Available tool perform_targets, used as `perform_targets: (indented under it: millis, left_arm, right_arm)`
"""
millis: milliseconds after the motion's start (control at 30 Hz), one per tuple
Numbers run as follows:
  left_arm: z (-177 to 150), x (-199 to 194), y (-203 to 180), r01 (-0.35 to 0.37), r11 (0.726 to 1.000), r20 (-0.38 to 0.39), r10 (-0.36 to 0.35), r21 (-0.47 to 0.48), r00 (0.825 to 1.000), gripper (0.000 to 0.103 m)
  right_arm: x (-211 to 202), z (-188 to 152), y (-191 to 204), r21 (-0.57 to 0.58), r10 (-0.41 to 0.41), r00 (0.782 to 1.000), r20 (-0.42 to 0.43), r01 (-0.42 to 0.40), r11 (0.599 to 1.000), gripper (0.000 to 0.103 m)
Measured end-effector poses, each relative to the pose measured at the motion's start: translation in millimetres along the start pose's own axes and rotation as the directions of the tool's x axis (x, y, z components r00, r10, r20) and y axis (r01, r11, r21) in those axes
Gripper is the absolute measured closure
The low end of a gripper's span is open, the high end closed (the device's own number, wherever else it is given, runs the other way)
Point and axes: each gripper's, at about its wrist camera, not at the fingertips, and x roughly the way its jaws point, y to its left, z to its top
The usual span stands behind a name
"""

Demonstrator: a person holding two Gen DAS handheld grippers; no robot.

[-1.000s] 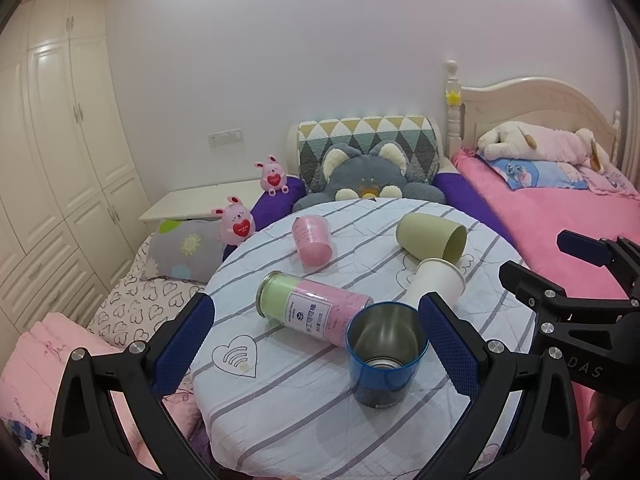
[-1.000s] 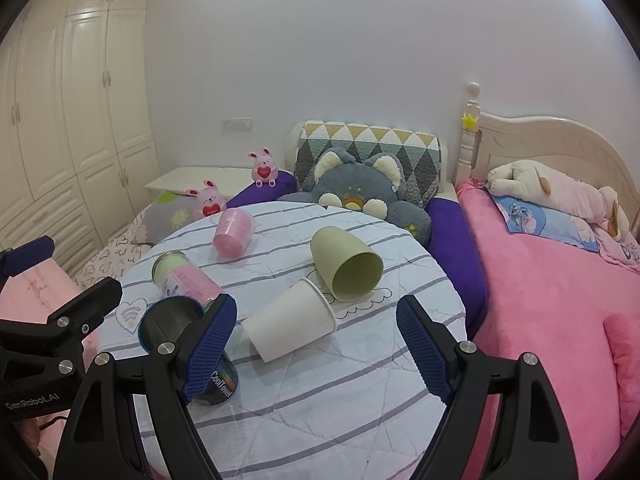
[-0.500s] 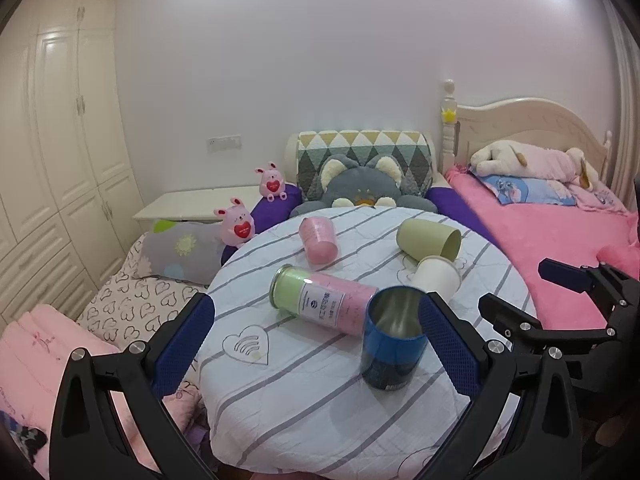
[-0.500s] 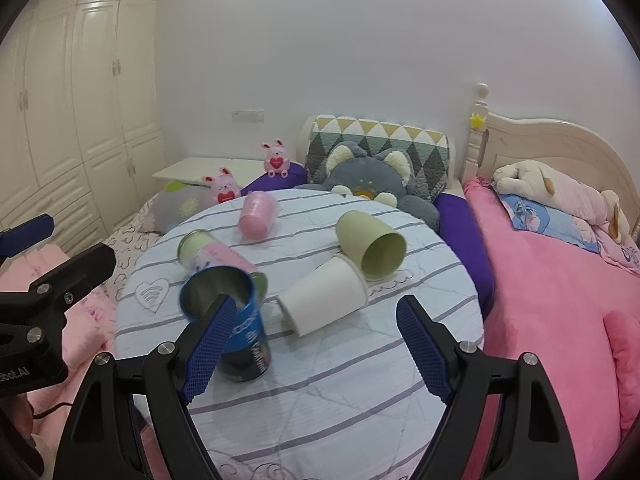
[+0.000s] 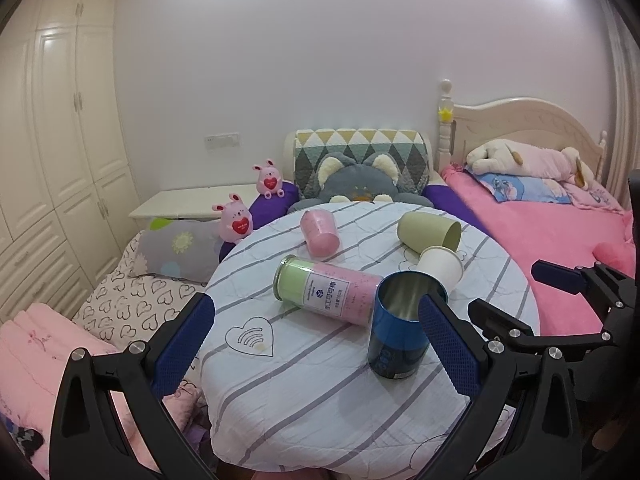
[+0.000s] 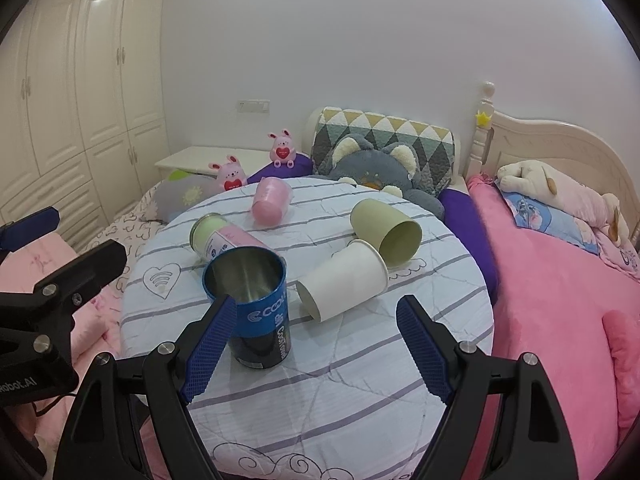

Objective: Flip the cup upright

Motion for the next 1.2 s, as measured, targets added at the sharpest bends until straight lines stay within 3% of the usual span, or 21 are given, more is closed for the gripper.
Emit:
perform_targets:
  millis: [1200]
  left_arm:
    - [-8.0,16.5,-20.1,0.041,0.998,-0.039,-0.039,0.043,0.998,0.000]
  right_arm:
    - [7.1,-13.8,-18.0,0.039,-0.039,0.998,-0.052,0.041,0.998,0.020]
